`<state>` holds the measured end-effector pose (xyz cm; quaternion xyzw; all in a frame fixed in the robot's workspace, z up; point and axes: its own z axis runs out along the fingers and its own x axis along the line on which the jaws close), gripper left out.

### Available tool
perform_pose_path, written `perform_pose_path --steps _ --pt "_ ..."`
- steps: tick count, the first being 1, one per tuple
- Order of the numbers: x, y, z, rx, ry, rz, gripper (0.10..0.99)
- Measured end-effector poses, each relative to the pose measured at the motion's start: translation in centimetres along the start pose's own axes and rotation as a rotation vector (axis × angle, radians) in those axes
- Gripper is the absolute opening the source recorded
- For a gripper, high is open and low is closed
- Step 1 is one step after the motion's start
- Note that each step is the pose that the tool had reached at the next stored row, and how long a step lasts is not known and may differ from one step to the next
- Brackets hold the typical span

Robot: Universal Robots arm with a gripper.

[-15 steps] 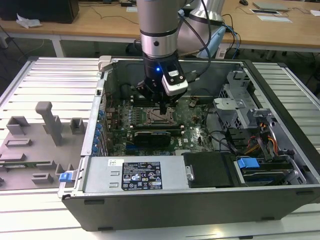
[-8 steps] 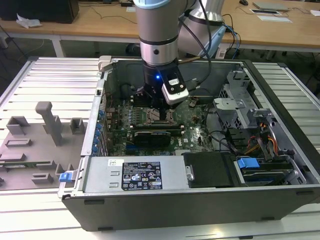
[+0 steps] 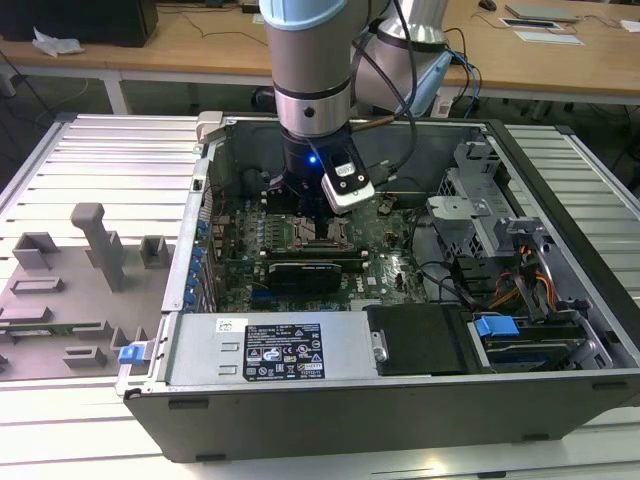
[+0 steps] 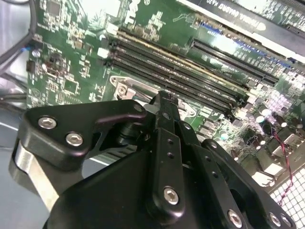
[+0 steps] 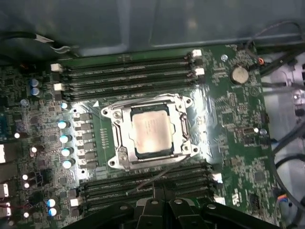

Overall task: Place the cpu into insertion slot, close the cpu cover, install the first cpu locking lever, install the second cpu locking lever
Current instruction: 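Install the second cpu locking lever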

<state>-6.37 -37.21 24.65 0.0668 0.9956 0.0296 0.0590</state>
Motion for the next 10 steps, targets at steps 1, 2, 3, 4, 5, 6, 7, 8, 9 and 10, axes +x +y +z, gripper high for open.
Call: perform_pose_path --steps 1,2,3,4,5,6,7,8,9,10 --pt "0.11 -0.03 0.09 -0.006 0.0012 -0.006 0.106" --pt "0.29 -0.06 0.23 -0.017 0.0033 -0.016 0.106" --pt "0.40 -0.08 0.31 -0.024 0.0045 -0.022 0.106" --pt "0.51 -0.10 0.39 -0.028 0.0053 -0.027 0.106" --pt "0.65 -0.12 0.53 -0.034 0.0064 -0.034 0.106" --pt "0.67 -0.13 0.59 -0.035 0.0070 -0.039 0.106" --pt "0.67 -0.13 0.59 -0.035 0.0071 -0.040 0.106" --pt "0.67 -0.13 0.59 -0.035 0.0071 -0.040 0.106" --pt "0.68 -0.14 0.59 -0.035 0.0071 -0.040 0.106" --pt "0.75 -0.21 0.58 -0.036 0.0068 -0.040 0.106"
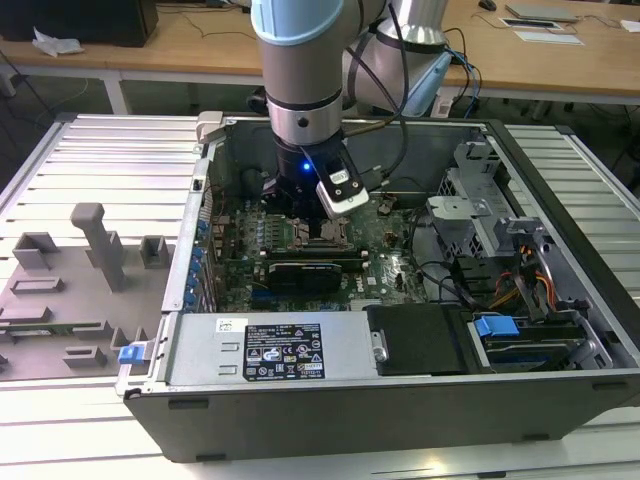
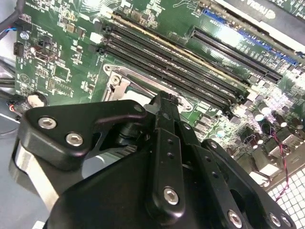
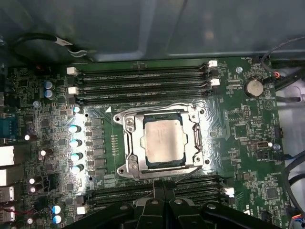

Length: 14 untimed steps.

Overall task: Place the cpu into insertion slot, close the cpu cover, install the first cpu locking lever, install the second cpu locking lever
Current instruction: 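Install the second cpu locking lever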

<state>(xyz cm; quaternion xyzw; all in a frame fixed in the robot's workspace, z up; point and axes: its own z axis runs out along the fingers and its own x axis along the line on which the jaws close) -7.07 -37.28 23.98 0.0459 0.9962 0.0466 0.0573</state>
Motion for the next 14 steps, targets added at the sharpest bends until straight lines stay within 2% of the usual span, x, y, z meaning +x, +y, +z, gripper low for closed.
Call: perform_pose_path --steps 4,8,11,14 --pt "0.70 -0.49 0.09 -0.021 -0.0026 0.002 0.106" --pt "0.89 -1.24 0.40 -0.041 -0.0017 0.005 0.106" --pt "1.10 -1.59 0.62 -0.076 0.0013 0.009 0.106" --pt "1.40 -1.96 0.89 -0.095 0.0029 0.011 0.106"
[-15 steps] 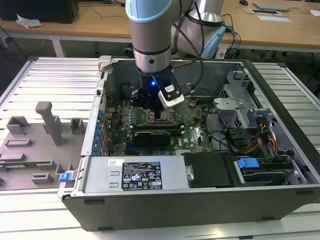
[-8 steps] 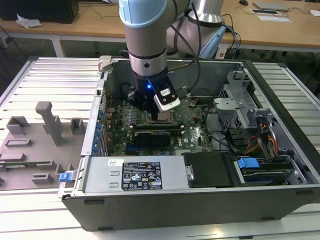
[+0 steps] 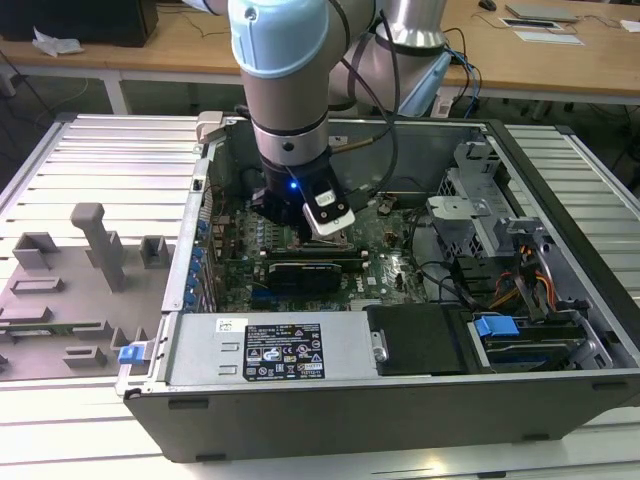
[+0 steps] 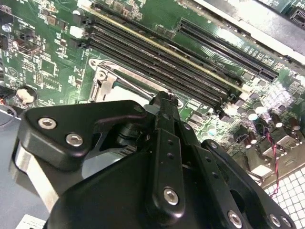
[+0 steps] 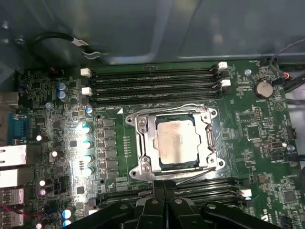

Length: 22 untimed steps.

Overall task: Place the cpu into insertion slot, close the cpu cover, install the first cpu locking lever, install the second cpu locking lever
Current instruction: 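Install the second cpu locking lever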

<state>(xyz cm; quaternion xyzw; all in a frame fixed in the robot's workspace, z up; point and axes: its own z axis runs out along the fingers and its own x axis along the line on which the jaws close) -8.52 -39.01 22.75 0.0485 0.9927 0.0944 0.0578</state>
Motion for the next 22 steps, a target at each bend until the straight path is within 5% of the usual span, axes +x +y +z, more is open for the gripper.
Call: perform_pose_path --steps 11,22 --pt "1.67 -0.84 1.56 -0.040 0.0032 0.005 0.106" --pt "1.85 -0.83 2.54 -0.084 0.0074 0.011 0.106"
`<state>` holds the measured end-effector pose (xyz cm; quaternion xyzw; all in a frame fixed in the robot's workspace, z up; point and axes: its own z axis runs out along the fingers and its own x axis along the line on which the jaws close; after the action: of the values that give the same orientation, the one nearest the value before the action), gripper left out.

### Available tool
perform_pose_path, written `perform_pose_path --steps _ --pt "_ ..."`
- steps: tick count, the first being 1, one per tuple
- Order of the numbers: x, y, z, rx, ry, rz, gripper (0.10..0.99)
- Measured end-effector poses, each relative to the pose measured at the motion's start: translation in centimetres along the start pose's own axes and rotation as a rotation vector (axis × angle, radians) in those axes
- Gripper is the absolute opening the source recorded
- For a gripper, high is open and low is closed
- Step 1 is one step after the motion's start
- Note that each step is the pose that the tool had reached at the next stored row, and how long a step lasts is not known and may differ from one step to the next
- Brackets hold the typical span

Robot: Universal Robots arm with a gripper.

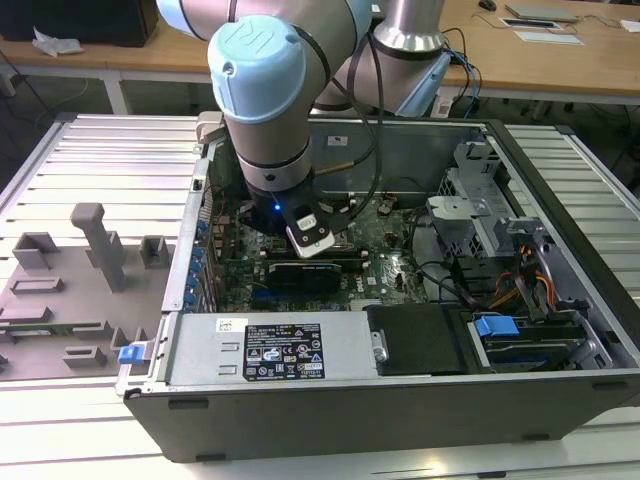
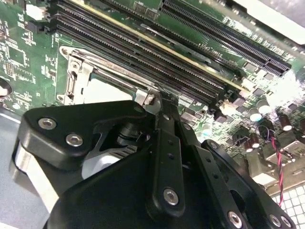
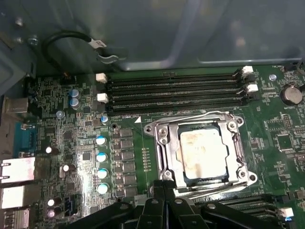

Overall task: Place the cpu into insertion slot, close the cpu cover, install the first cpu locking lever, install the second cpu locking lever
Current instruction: 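Install the second cpu locking lever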

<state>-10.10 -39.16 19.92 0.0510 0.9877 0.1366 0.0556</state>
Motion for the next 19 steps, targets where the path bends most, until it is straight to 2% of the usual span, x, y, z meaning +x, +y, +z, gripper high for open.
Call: perform_pose_path --steps 2,6,10,12,13,14,15,17,19 --pt "0.05 -0.01 0.20 -0.005 -0.0003 0.000 0.106" --pt "0.03 0.05 -0.09 -0.003 0.0001 0.000 0.106" --pt "-0.08 0.36 -1.18 -0.002 0.0000 0.000 0.106" --pt "-0.20 0.72 -2.43 0.005 -0.0006 -0.001 0.106" --pt "-0.26 0.91 -3.08 0.012 -0.0013 -0.002 0.106" --pt "-0.34 1.14 -3.85 0.026 -0.0025 -0.003 0.106" --pt "-0.38 1.23 -4.14 0.039 -0.0039 -0.004 0.106" --pt "-0.44 1.29 -4.34 0.076 -0.0050 -0.006 0.106" --pt "-0.52 1.40 -4.72 0.093 -0.0059 -0.007 0.106"
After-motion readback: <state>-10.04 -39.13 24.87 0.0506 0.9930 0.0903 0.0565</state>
